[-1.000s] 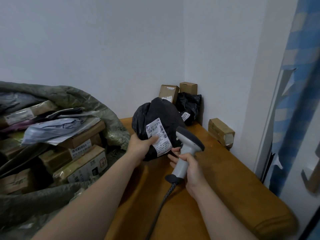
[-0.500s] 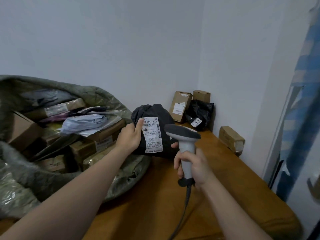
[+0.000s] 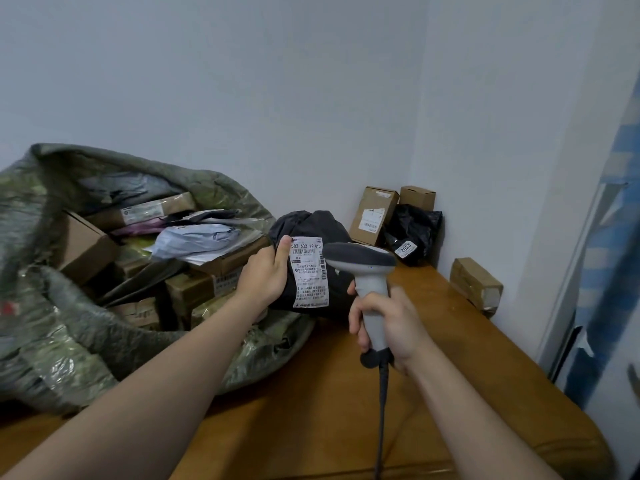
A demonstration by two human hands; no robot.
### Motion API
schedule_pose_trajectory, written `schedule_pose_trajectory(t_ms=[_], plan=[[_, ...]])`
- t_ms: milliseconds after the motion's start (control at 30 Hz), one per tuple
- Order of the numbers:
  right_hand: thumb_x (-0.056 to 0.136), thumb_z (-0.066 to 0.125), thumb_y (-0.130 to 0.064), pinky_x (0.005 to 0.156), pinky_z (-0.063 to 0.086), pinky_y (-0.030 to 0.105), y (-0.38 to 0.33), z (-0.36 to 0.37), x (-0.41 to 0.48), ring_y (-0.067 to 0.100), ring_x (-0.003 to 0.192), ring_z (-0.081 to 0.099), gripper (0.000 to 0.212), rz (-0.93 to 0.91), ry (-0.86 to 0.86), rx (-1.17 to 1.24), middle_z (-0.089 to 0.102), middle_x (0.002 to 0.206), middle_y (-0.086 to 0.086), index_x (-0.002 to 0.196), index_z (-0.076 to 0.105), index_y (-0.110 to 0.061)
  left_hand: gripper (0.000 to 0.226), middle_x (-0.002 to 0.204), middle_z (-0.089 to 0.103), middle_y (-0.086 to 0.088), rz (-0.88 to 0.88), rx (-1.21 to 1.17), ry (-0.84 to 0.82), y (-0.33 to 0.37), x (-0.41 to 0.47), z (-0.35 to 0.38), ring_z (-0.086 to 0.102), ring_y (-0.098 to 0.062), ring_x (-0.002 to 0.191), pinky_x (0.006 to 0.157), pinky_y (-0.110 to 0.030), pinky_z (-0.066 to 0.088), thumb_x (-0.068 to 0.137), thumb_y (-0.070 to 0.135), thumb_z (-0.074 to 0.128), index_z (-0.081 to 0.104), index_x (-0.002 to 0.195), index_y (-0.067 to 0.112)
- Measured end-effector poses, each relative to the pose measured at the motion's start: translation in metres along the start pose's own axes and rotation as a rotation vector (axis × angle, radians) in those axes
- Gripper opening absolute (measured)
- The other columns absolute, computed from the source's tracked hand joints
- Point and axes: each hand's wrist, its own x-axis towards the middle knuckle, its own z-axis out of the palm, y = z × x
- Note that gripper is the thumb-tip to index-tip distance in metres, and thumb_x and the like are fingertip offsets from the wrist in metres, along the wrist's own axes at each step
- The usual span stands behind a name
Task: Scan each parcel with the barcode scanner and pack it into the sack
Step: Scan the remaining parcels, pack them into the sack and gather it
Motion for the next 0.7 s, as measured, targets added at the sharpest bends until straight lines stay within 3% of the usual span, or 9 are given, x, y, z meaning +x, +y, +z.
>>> schedule_pose_trajectory(t_ms=[200, 267, 400, 533, 700], plan=[[0.071, 0.058, -0.015, 0.041, 0.039, 0.028, -0.001, 0.002, 0.001, 0.024, 0.039, 0.044, 0.039, -0.002, -0.011, 0.000, 0.055, 0.059, 0.016, 0.108, 0.056, 0.000, 0.064, 0.083, 0.064, -0.009, -0.016, -0.005, -0.004, 0.004, -0.003, -0.003, 0.062, -0.032, 0.084, 0.077, -0.045, 0.048, 0.106, 0.063, 0.028, 0.053, 0.074, 0.014], [0.072, 0.059, -0.015, 0.042, 0.040, 0.028, 0.000, 0.001, 0.001, 0.025, 0.040, 0.045, 0.043, -0.001, -0.011, 0.008, 0.055, 0.061, 0.018, 0.113, 0.058, -0.001, 0.065, 0.080, 0.063, -0.008, -0.023, -0.008, -0.018, 0.002, -0.003, -0.003, 0.063, -0.033, 0.082, 0.071, -0.043, 0.046, 0.104, 0.065, 0.032, 0.052, 0.072, 0.013], [0.085, 0.061, -0.013, 0.042, 0.041, 0.028, 0.004, 0.001, 0.002, 0.023, 0.042, 0.047, 0.038, 0.008, 0.030, -0.002, 0.057, 0.063, 0.017, 0.122, 0.059, -0.004, 0.071, 0.079, 0.068, -0.003, -0.067, -0.048, -0.120, -0.002, -0.003, -0.004, 0.066, -0.024, 0.075, 0.063, -0.041, 0.047, 0.087, 0.077, 0.058, 0.063, 0.085, 0.007], [0.099, 0.052, -0.011, 0.044, 0.040, 0.029, 0.014, -0.002, 0.008, 0.022, 0.044, 0.047, 0.021, 0.079, 0.148, -0.032, 0.057, 0.063, 0.014, 0.116, 0.056, 0.000, 0.038, 0.102, 0.076, 0.007, -0.058, -0.120, -0.163, -0.004, -0.006, -0.003, 0.071, -0.015, 0.093, 0.084, -0.046, 0.060, 0.091, 0.053, 0.073, 0.071, 0.110, 0.019], [0.096, 0.058, -0.015, 0.047, 0.041, 0.029, 0.036, -0.009, 0.013, 0.020, 0.046, 0.049, 0.020, 0.222, 0.289, 0.011, 0.057, 0.062, 0.009, 0.112, 0.058, -0.004, 0.035, 0.110, 0.073, 0.011, -0.022, -0.194, 0.034, -0.003, -0.008, -0.012, 0.068, -0.015, 0.101, 0.090, -0.047, 0.059, 0.096, 0.049, 0.068, 0.067, 0.122, 0.025]])
